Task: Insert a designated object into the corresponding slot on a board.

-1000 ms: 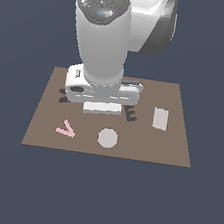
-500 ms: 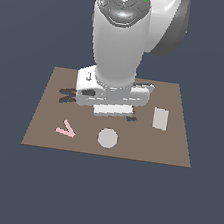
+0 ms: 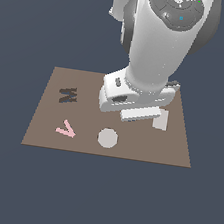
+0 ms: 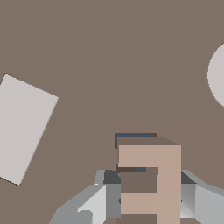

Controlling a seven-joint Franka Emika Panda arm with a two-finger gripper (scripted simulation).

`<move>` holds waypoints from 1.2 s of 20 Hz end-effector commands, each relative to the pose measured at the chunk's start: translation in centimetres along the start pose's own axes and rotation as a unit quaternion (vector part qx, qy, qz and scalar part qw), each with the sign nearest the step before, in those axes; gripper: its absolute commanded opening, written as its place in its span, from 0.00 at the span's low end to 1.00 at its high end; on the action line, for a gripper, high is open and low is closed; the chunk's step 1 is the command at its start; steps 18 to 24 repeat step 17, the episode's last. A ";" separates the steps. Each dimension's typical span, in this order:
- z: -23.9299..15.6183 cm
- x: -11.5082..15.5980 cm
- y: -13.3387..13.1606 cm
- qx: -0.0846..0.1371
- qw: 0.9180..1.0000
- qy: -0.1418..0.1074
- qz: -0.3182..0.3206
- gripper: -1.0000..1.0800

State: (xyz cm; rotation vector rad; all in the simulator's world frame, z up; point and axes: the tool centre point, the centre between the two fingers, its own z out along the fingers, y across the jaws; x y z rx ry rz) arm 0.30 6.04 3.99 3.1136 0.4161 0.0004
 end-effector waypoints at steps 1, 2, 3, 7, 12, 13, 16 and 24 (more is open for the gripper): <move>0.0 0.0 0.1 0.000 1.000 0.000 0.001 0.00; 0.2 0.0 0.1 0.000 1.000 0.000 0.000 0.00; 0.4 0.0 0.1 0.000 1.000 0.000 0.000 0.00; 1.0 0.0 0.0 0.000 1.000 -0.001 -0.001 0.00; 1.0 0.0 0.0 0.000 1.000 -0.001 -0.001 0.96; 1.0 0.0 0.0 0.000 1.000 -0.001 -0.001 0.96; 1.0 0.0 0.0 0.000 1.000 -0.001 -0.001 0.96; 1.0 0.0 0.0 0.000 1.000 -0.001 -0.001 0.96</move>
